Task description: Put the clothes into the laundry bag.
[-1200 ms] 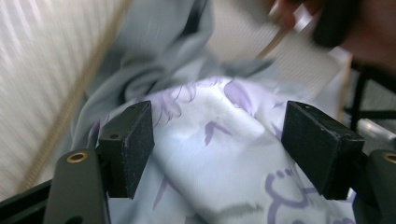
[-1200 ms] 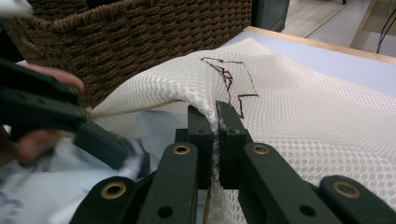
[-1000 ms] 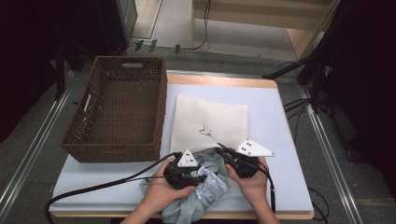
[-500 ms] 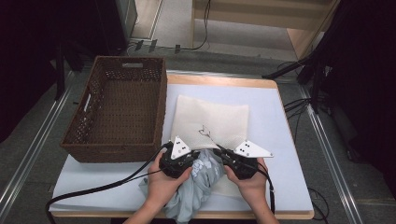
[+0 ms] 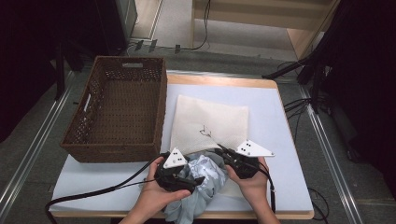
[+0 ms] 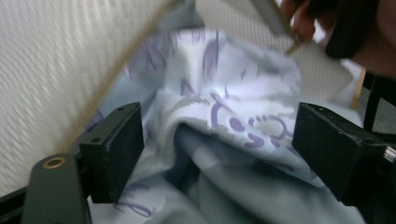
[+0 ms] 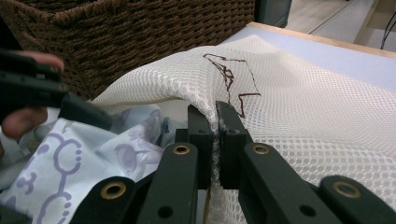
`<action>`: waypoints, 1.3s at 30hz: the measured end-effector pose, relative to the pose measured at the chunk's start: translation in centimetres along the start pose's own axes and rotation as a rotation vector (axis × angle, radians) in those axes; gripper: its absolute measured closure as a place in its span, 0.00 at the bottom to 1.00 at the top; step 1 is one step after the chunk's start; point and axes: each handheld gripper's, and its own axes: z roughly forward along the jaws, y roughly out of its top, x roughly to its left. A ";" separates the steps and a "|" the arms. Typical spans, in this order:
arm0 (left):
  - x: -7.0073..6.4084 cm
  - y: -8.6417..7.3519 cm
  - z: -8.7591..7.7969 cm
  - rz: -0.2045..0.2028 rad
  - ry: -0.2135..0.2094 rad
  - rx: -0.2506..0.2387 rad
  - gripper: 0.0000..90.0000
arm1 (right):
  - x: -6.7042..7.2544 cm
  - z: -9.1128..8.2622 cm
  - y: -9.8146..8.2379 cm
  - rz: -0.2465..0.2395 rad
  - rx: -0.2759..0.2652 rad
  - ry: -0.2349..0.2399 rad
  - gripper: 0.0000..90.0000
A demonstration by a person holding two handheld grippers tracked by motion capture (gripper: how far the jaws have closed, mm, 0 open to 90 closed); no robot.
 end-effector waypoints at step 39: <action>0.6 0.0 -0.2 0.005 0.079 -0.075 0.41 | 0.1 0.0 0.0 0.000 0.001 0.004 0.97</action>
